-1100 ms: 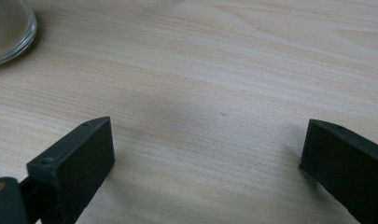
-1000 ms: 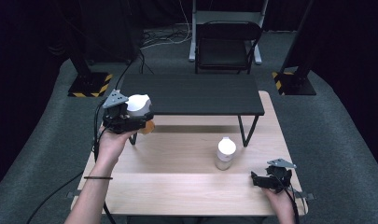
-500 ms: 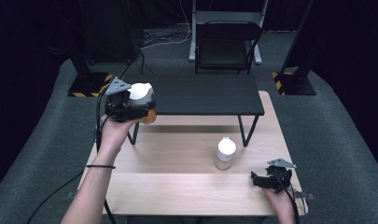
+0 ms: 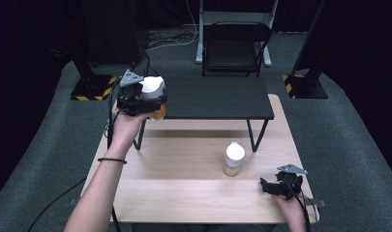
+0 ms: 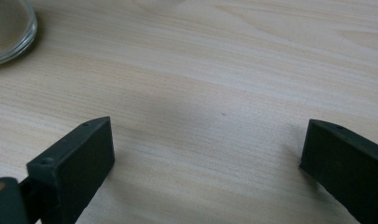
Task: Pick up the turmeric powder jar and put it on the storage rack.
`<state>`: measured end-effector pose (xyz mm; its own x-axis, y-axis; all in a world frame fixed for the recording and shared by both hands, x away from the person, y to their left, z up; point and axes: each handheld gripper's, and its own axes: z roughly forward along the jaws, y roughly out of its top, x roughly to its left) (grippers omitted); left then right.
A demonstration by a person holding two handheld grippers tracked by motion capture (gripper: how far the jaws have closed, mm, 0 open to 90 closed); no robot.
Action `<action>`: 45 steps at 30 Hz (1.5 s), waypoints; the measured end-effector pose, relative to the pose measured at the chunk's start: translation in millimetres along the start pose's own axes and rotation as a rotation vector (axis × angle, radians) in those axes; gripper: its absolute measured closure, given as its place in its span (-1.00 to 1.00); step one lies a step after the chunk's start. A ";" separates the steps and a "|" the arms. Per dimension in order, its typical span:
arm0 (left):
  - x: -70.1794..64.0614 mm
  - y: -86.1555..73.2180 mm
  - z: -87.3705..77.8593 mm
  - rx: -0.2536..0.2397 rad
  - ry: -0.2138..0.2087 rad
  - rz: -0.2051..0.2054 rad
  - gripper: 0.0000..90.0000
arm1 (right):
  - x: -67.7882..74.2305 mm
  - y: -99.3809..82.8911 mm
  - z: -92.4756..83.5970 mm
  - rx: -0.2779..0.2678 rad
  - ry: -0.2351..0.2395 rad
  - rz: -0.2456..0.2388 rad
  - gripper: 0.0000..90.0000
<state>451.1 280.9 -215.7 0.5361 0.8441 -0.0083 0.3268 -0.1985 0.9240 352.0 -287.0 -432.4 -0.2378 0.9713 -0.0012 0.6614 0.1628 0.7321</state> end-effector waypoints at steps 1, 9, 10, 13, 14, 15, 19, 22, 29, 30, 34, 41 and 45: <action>-0.7 1.0 2.7 -0.001 0.006 -0.002 -0.34 | 0.0 0.0 0.0 0.000 0.000 0.000 -0.97; -0.1 6.7 19.0 -0.001 0.021 -0.032 -0.34 | -0.2 0.0 0.1 0.000 0.001 -0.001 -0.97; -0.3 7.4 20.2 -0.001 0.023 -0.034 -0.34 | -0.3 0.1 0.1 0.000 0.001 -0.001 -0.97; -0.1 9.4 23.7 0.004 0.027 -0.037 -0.34 | -0.5 0.1 0.1 0.000 0.001 -0.002 -0.97; 0.3 10.4 24.9 0.010 0.030 -0.038 -0.34 | -0.6 0.1 0.2 0.000 0.002 -0.002 -0.97; 0.8 11.0 26.3 0.014 0.032 -0.041 -0.34 | -0.6 0.2 0.2 0.000 0.002 -0.002 -0.97; 1.6 12.8 31.0 0.027 0.042 -0.039 -0.34 | -0.7 0.2 0.3 0.000 0.002 -0.002 -0.97; 2.5 13.8 33.9 0.030 0.048 -0.043 -0.34 | -0.8 0.2 0.3 0.000 0.003 -0.003 -0.97; 1.5 16.2 37.0 0.039 0.048 -0.029 -0.34 | -0.8 0.2 0.3 0.000 0.003 -0.003 -0.97; 0.4 16.3 37.3 0.039 0.052 -0.028 -0.34 | -0.8 0.2 0.3 0.000 0.002 -0.003 -0.97; -3.9 17.4 39.3 0.050 0.064 -0.019 -0.45 | -0.8 0.2 0.3 0.000 0.003 -0.003 -0.97; -4.1 16.3 34.5 0.045 0.062 -0.024 -0.61 | -0.7 0.3 0.4 0.000 0.003 -0.003 -0.97; -2.8 13.7 29.1 0.044 0.068 -0.032 -0.69 | -0.9 0.2 0.4 -0.001 0.003 -0.004 -0.97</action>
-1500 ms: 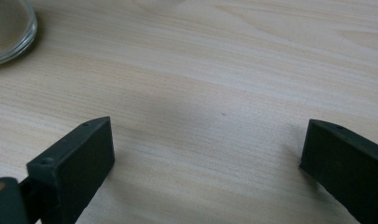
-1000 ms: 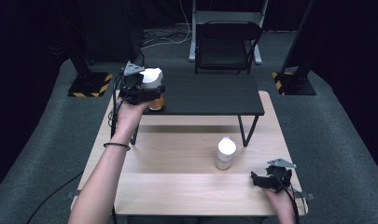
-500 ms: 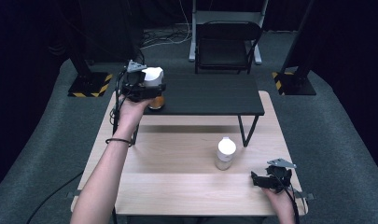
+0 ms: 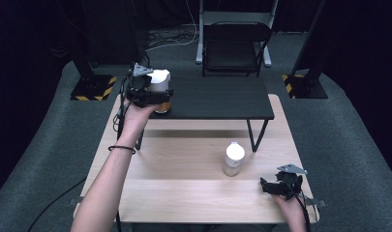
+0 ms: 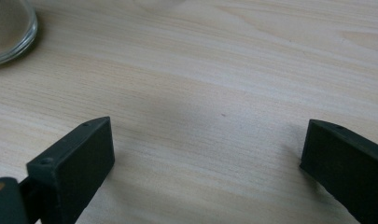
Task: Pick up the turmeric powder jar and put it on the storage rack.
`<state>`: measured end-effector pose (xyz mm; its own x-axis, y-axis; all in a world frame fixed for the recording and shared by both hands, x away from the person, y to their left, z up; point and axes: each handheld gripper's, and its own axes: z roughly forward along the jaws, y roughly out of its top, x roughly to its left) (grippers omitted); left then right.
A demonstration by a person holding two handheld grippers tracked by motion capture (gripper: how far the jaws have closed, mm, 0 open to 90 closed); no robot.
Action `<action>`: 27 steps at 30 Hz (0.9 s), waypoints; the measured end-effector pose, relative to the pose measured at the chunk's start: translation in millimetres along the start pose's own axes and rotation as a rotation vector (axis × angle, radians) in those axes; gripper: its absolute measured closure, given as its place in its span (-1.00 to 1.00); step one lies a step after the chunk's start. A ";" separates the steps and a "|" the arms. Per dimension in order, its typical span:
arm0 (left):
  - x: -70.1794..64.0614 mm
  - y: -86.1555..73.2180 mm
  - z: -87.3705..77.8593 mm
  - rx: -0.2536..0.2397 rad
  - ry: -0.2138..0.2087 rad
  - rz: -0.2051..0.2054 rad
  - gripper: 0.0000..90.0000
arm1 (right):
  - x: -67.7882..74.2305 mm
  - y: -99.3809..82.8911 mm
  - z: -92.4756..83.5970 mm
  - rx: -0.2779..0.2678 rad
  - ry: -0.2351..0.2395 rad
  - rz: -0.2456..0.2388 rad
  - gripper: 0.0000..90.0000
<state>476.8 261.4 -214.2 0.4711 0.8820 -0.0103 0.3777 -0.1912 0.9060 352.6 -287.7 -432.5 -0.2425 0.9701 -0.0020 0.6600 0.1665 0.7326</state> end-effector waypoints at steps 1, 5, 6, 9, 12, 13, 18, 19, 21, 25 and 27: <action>1.0 -0.8 -1.6 0.001 0.000 0.000 -0.71 | 0.1 0.0 0.0 0.000 0.000 0.001 -0.97; 5.6 -5.4 -9.2 0.001 0.000 -0.011 -0.75 | 0.0 0.0 0.0 0.000 0.000 0.000 -0.97; 7.2 -7.1 -11.0 -0.001 -0.002 -0.014 -0.76 | 0.1 0.0 0.0 0.000 0.000 0.000 -0.97; 11.3 -11.4 -15.8 -0.002 -0.006 -0.019 -0.78 | 0.0 0.0 0.1 0.000 0.000 0.000 -0.97; 10.9 -18.0 -20.6 -0.016 0.005 -0.011 -0.83 | 0.1 0.2 0.2 0.000 0.000 0.000 -0.97; 11.2 -20.5 -22.5 -0.023 0.005 -0.013 -0.83 | 0.1 0.1 0.2 0.000 0.000 0.000 -0.97; 15.5 -29.1 -31.0 -0.048 -0.022 -0.016 -0.83 | 0.1 0.2 0.2 0.000 0.000 0.000 -0.97; 16.7 -30.7 -32.7 -0.052 -0.031 -0.015 -0.84 | 0.1 0.1 0.2 0.000 0.000 0.000 -0.97; 17.4 -34.4 -35.9 -0.060 -0.037 -0.015 -0.84 | 0.1 0.1 0.2 0.000 0.000 0.000 -0.97; 20.1 -42.2 -41.8 -0.068 -0.039 -0.017 -0.85 | 0.2 0.1 0.2 0.000 0.000 0.000 -0.97; 21.7 -45.8 -44.5 -0.066 -0.038 -0.015 -0.85 | 0.1 0.1 0.2 0.000 0.000 0.000 -0.97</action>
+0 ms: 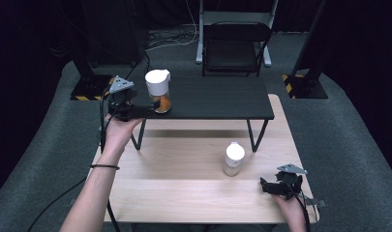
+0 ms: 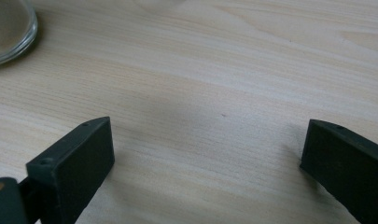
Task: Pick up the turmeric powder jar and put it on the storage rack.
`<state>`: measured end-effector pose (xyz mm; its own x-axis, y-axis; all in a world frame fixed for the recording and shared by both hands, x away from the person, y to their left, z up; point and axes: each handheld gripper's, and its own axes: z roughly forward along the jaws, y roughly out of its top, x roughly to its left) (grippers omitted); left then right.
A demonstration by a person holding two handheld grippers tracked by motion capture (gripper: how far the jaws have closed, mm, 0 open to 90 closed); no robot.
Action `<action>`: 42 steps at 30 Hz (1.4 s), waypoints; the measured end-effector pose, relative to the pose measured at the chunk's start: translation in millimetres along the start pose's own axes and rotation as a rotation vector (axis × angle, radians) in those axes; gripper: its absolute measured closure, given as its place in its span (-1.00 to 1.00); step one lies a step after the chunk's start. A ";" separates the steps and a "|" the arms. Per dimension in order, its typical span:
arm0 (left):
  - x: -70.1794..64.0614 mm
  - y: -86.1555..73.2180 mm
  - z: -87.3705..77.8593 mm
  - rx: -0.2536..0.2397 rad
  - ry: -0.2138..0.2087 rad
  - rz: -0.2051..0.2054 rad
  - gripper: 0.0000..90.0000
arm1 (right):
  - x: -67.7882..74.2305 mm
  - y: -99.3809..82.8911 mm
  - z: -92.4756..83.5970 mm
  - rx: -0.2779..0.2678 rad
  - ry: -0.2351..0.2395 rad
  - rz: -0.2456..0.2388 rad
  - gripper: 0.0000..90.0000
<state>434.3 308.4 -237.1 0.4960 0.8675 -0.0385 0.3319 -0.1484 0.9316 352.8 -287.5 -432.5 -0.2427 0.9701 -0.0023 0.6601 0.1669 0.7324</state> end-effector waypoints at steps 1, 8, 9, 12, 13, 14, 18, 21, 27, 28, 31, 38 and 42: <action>1.2 -1.2 -1.3 0.005 -0.003 0.006 -0.85 | 0.0 0.0 0.0 0.000 0.000 0.000 -0.97; 6.5 -19.8 -8.9 -0.004 -0.011 -0.007 -0.89 | 0.2 0.3 0.2 0.001 0.000 0.000 -0.98; 7.3 -21.9 -9.9 0.000 -0.014 -0.010 -0.89 | 0.2 0.3 0.2 0.001 0.000 0.001 -0.98; 8.9 -29.4 -12.9 0.007 -0.021 -0.004 -0.89 | 0.3 0.3 0.2 0.001 -0.001 0.001 -0.98; 9.2 -32.4 -14.0 0.004 -0.021 0.000 -0.89 | 0.4 0.4 0.2 0.001 -0.001 0.001 -0.98; 8.9 -35.2 -15.2 0.003 -0.019 0.002 -0.89 | 0.5 0.4 0.3 0.001 -0.001 0.001 -0.98; 12.6 -52.3 -21.7 -0.025 -0.037 0.000 -0.89 | 0.5 0.4 0.3 0.001 -0.001 0.001 -0.98; 14.5 -64.2 -25.6 -0.021 -0.035 -0.004 -0.89 | 0.5 0.4 0.3 0.001 -0.001 0.001 -0.98; 19.4 -89.5 -31.5 0.001 -0.020 -0.019 -0.88 | 0.7 0.3 0.2 0.001 -0.002 0.002 -0.98; 19.6 -93.5 -32.8 0.003 -0.014 -0.020 -0.88 | 0.9 0.1 0.1 0.000 -0.002 0.002 -0.98; 20.5 -106.0 -36.6 0.003 -0.005 -0.030 -0.88 | 0.9 0.1 0.1 0.000 -0.002 0.002 -0.98; 22.2 -131.3 -42.0 0.036 0.006 -0.013 -0.86 | 0.5 0.5 0.4 0.001 -0.001 0.001 -0.98; 21.7 -146.1 -43.8 0.050 0.012 -0.019 -0.86 | 0.5 0.5 0.4 0.002 -0.001 0.001 -0.98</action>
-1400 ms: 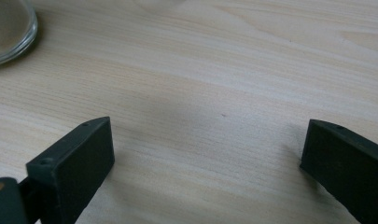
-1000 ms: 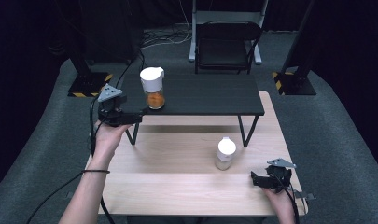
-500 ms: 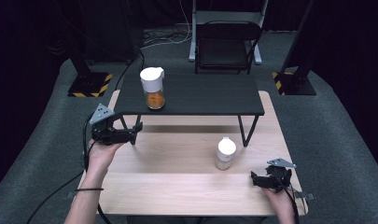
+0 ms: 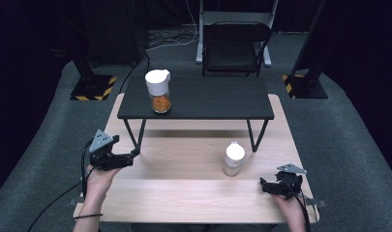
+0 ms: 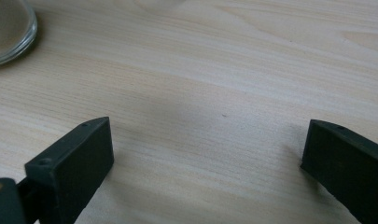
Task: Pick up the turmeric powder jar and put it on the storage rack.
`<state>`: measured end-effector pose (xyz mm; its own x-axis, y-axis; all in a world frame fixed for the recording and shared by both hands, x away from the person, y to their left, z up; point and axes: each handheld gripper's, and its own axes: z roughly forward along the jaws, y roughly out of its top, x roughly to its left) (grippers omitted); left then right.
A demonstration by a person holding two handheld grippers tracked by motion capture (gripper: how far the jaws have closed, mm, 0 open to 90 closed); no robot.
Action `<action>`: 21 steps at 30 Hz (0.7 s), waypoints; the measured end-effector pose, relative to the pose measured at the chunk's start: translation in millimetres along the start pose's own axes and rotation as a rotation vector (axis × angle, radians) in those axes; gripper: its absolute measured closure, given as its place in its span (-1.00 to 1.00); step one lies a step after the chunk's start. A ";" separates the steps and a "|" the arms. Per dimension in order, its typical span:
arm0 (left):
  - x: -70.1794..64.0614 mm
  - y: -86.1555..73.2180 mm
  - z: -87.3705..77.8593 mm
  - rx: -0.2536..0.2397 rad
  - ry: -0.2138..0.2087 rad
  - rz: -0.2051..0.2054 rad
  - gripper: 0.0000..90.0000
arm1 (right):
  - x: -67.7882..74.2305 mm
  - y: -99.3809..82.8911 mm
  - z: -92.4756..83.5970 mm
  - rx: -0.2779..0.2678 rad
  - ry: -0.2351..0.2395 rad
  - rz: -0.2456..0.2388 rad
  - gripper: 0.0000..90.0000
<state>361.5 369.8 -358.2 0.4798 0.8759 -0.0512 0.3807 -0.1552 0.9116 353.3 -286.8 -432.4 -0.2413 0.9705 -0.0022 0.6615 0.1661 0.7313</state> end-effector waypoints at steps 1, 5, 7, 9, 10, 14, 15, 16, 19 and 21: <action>-0.4 -4.1 0.0 -0.002 0.001 -0.004 -0.86 | 0.0 0.0 0.0 0.000 0.000 0.000 -0.98; -0.8 -16.7 -0.3 -0.002 0.009 -0.018 -0.86 | 0.0 0.0 0.0 0.000 0.000 0.000 -0.98; 0.5 -21.7 -0.4 0.000 0.008 -0.021 -0.86 | 0.0 0.0 0.0 0.000 0.000 0.000 -0.98; 2.7 -28.8 0.0 -0.007 0.006 -0.026 -0.86 | -0.1 0.0 0.0 0.000 0.000 0.000 -0.98; 3.7 -31.7 0.1 -0.005 0.008 -0.034 -0.86 | -0.2 0.0 0.0 0.000 0.001 -0.001 -0.98; 7.7 -45.1 0.5 -0.008 0.012 -0.059 -0.86 | -0.3 0.0 0.0 0.000 0.001 -0.001 -0.98; 8.0 -48.4 0.9 -0.007 0.014 -0.059 -0.86 | -0.3 0.0 0.0 0.000 0.001 -0.001 -0.98; 8.3 -51.1 1.1 -0.003 0.020 -0.058 -0.86 | -0.3 0.0 0.0 0.000 0.001 -0.001 -0.98; 11.1 -57.6 1.8 0.014 0.030 -0.069 -0.85 | -0.2 0.0 0.0 0.000 0.001 -0.001 -0.98; 12.6 -62.2 1.6 0.021 0.041 -0.075 -0.85 | -0.2 0.1 0.0 0.000 0.001 -0.001 -0.98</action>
<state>345.1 389.8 -416.2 0.4164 0.9034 -0.1021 0.4309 -0.0972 0.8972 353.4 -287.1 -432.4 -0.2425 0.9702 -0.0023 0.6614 0.1670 0.7312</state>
